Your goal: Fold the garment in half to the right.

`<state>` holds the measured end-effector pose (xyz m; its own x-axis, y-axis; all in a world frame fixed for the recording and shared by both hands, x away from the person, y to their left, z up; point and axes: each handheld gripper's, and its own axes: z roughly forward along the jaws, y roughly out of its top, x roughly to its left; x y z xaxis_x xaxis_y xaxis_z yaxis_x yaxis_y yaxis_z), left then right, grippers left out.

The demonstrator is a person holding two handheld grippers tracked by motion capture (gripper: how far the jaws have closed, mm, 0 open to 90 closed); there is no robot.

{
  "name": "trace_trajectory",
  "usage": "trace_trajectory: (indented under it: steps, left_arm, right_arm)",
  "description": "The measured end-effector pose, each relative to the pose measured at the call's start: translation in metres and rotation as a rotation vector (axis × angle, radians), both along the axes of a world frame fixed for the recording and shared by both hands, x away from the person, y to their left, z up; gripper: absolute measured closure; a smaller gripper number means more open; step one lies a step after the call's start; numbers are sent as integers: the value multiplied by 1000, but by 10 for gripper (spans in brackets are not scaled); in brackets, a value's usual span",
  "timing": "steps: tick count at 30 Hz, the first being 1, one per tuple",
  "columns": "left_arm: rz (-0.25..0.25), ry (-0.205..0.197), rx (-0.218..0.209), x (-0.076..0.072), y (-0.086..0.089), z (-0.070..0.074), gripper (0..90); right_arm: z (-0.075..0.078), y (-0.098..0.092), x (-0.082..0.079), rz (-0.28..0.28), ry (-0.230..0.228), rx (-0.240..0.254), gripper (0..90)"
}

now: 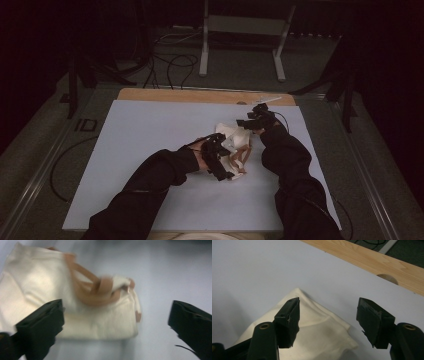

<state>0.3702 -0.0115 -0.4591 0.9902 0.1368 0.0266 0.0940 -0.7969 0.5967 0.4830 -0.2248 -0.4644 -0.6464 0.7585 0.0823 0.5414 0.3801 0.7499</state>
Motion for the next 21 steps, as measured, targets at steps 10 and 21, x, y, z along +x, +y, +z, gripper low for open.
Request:
trace_trajectory:
  steps: [10,21]
  left_arm:
    - [39,6,1,-3,29,-2,2]
    - [76,6,-18,-9,63,-1,2]
  right_arm:
    - [-11,-6,-2,-23,29,-11,376]
    - [-39,-17,-2,-61,111,-39,419]
